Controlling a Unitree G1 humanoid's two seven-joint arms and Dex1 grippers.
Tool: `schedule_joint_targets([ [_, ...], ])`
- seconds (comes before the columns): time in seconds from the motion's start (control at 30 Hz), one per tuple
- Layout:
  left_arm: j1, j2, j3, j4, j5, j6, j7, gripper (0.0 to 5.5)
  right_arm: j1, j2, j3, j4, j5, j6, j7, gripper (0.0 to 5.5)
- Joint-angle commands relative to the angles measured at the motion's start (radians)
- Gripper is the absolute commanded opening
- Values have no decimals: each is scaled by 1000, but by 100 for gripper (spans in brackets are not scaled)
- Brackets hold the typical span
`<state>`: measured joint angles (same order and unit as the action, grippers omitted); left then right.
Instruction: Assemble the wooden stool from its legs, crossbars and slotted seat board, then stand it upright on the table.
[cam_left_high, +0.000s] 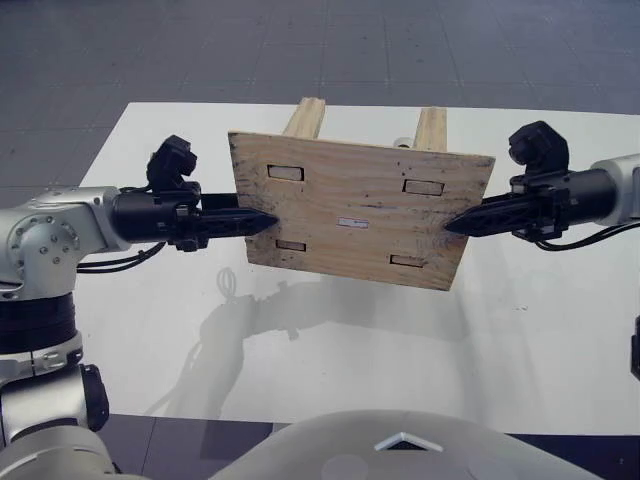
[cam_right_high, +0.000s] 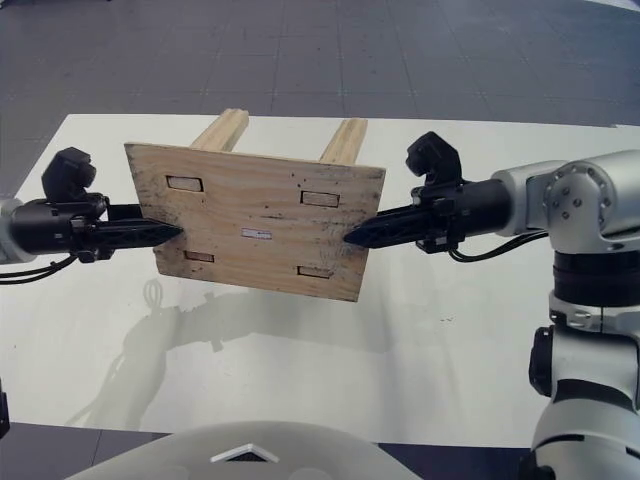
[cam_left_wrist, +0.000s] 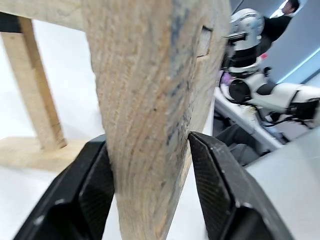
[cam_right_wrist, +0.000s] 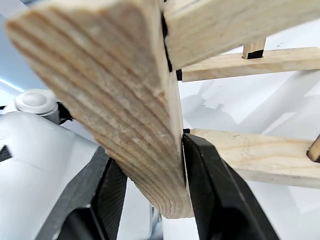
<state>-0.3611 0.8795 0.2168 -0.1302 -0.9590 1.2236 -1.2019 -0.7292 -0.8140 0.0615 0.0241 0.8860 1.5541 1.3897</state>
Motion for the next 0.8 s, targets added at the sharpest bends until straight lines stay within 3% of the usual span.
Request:
schedule_joint_targets([
  [0.03,-127,3,76,53,-216,198,4,223,-134,-20,143,225,299,60,16,169],
  [0.13,-221,-15,106,167,-281,276,59,223,-206,-53,244,370,402,60,-14,169],
  [0.33,-282,-20,82,335,-194,250,118,301,-329,-67,349,557,533,60,-54,278],
  [0.5,-258,-45,92,373,-136,202,162,380,-394,15,236,763,398,59,-137,368],
  [0.63,-256,-46,90,362,-130,204,171,441,-349,52,151,730,323,58,-191,440],
  [0.73,-235,-40,85,339,-124,208,166,445,-347,81,79,738,277,58,-232,489],
  [0.8,-209,-21,63,310,-121,205,128,413,-345,100,27,740,246,53,-271,526],
])
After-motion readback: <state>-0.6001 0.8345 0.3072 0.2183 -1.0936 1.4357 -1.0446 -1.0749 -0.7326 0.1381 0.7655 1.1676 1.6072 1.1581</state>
